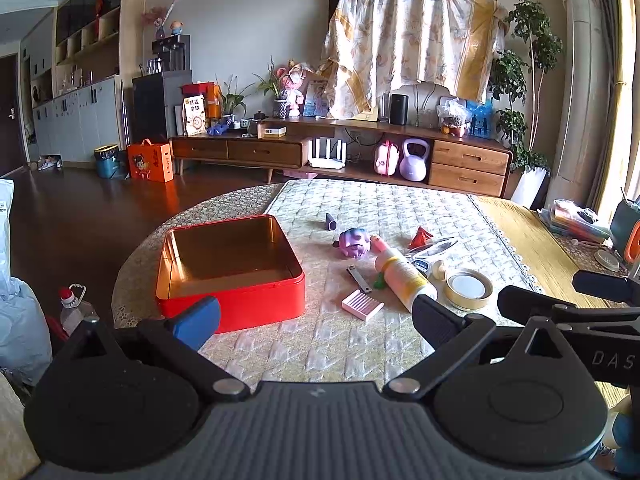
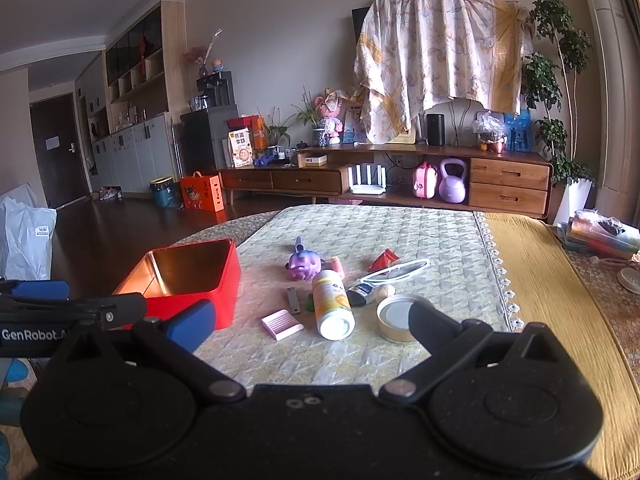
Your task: Organize rigid objects
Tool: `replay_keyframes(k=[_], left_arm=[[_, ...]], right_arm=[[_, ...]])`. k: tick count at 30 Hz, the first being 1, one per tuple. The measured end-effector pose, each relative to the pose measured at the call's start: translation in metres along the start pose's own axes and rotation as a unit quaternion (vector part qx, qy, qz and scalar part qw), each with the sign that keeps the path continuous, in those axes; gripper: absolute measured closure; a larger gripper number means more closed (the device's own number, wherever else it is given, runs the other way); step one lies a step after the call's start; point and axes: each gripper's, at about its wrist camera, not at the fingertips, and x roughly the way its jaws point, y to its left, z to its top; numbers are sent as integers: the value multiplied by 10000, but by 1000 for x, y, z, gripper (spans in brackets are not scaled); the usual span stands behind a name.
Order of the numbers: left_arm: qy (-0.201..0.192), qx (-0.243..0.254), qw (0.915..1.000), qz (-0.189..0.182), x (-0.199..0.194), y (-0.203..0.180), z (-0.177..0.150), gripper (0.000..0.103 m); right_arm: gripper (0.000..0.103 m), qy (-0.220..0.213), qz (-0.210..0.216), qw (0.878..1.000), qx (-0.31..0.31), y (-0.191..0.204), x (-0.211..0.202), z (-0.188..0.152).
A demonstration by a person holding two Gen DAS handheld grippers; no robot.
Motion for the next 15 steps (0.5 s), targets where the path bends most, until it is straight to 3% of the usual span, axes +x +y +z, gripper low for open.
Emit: replay_keyframes(k=[15], left_arm=[[-61,78,9999,116,-11,-1,-4,0]], right_arm=[[0,-87,-28,10000,-12,8,-12,0]])
